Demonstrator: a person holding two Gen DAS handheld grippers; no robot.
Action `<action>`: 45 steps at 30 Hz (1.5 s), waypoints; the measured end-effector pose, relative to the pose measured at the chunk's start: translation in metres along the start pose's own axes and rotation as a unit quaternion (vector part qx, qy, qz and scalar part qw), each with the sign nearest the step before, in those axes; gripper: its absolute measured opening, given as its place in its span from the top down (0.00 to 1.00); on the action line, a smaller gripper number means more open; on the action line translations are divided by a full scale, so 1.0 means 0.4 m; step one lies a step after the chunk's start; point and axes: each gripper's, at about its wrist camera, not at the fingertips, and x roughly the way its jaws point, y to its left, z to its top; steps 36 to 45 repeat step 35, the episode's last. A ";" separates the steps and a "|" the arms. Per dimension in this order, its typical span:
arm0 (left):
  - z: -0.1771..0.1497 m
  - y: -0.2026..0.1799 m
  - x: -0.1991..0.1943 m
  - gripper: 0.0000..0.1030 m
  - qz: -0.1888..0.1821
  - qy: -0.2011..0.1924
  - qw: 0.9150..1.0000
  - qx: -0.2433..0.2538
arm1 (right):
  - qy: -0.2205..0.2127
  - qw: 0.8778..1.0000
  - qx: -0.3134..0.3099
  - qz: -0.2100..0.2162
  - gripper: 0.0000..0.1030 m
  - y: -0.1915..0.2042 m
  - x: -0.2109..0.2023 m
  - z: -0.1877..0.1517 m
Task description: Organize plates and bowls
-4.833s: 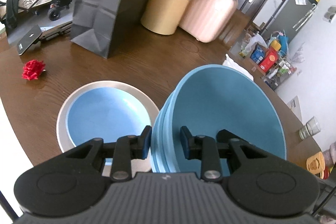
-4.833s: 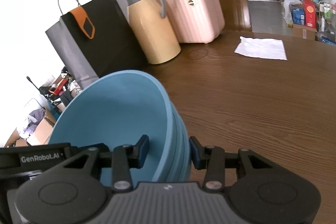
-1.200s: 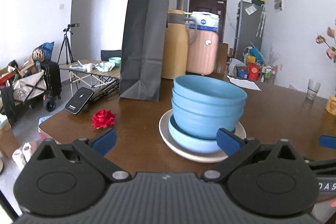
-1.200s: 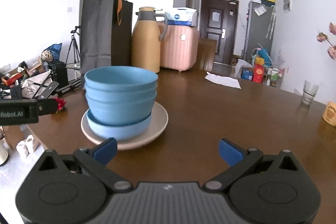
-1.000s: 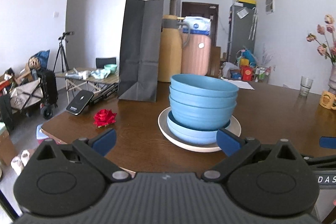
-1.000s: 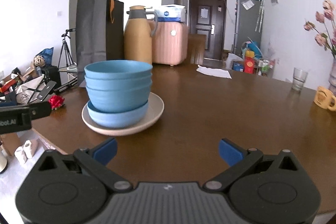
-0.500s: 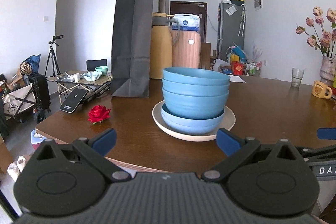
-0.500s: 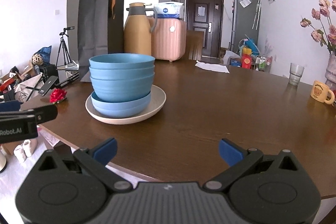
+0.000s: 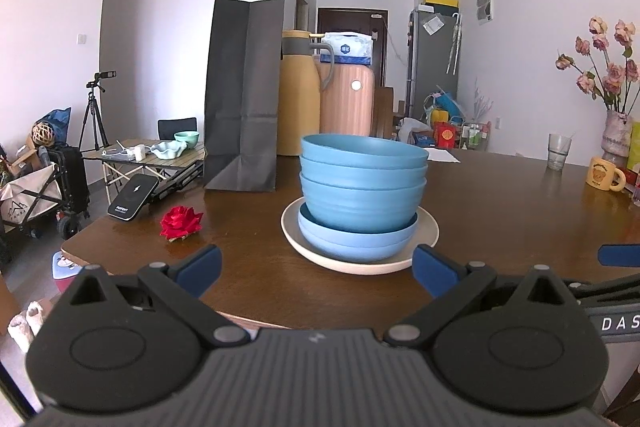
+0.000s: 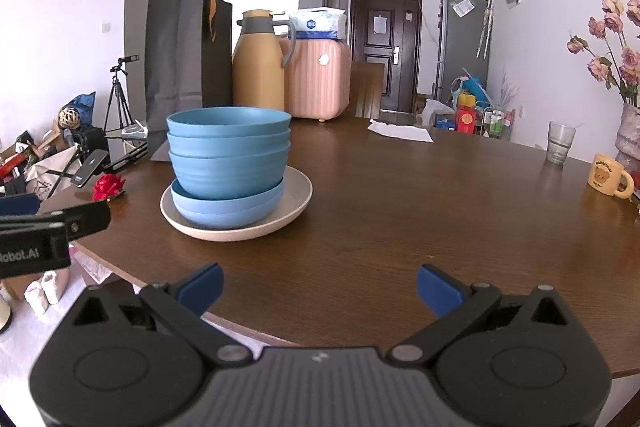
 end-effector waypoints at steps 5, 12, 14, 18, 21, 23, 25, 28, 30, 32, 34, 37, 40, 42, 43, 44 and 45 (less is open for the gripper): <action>0.002 -0.006 -0.003 0.00 -0.007 -0.006 1.000 0.003 | -0.009 1.000 0.006 -0.010 0.00 -0.006 -0.008 0.001; 0.002 -0.013 -0.005 0.00 -0.025 -0.015 1.000 0.004 | -0.015 1.000 0.008 -0.020 0.00 -0.012 -0.022 -0.003; 0.001 -0.012 -0.004 0.00 -0.028 -0.017 0.999 0.003 | -0.015 1.000 0.006 -0.021 0.00 -0.011 -0.025 -0.006; 0.000 -0.013 -0.003 0.00 -0.034 -0.019 0.999 0.002 | -0.018 1.000 0.006 -0.022 0.00 -0.010 -0.028 -0.005; -0.002 -0.015 -0.004 0.00 -0.039 -0.020 0.999 0.002 | -0.017 1.000 0.005 -0.023 0.00 -0.010 -0.029 -0.006; -0.002 -0.016 -0.004 0.00 -0.040 -0.021 0.999 0.002 | -0.017 1.000 0.005 -0.023 0.00 -0.009 -0.028 -0.007; -0.003 -0.017 -0.002 0.00 -0.042 -0.021 0.999 0.001 | -0.017 1.000 0.006 -0.023 0.00 -0.009 -0.027 -0.007; -0.006 -0.017 -0.002 0.00 -0.045 -0.024 0.999 0.003 | -0.017 1.000 0.005 -0.023 0.00 -0.009 -0.027 -0.007; -0.007 -0.020 0.000 0.00 -0.042 -0.022 0.999 0.008 | -0.016 1.000 0.006 -0.023 0.00 -0.011 -0.028 -0.008; -0.008 -0.022 0.002 0.00 -0.039 -0.021 0.999 0.012 | -0.016 1.000 0.006 -0.023 0.00 -0.012 -0.028 -0.009; -0.009 -0.024 0.002 0.00 -0.039 -0.020 0.999 0.013 | -0.016 1.000 0.006 -0.023 0.00 -0.012 -0.028 -0.009; -0.010 -0.024 0.003 0.00 -0.039 -0.019 0.999 0.013 | -0.016 1.000 0.006 -0.022 0.00 -0.012 -0.027 -0.009; -0.010 -0.024 0.003 0.00 -0.039 -0.019 0.999 0.013 | -0.016 1.000 0.006 -0.022 0.00 -0.012 -0.027 -0.009; -0.010 -0.024 0.003 0.00 -0.039 -0.019 0.999 0.013 | -0.016 1.000 0.006 -0.022 0.00 -0.012 -0.027 -0.009; -0.010 -0.024 0.003 0.00 -0.039 -0.019 0.999 0.013 | -0.016 1.000 0.006 -0.022 0.00 -0.012 -0.027 -0.009; -0.010 -0.024 0.003 0.00 -0.039 -0.019 0.999 0.013 | -0.016 1.000 0.006 -0.022 0.00 -0.012 -0.027 -0.009; -0.010 -0.024 0.003 0.00 -0.039 -0.019 0.999 0.013 | -0.016 1.000 0.006 -0.022 0.00 -0.012 -0.027 -0.009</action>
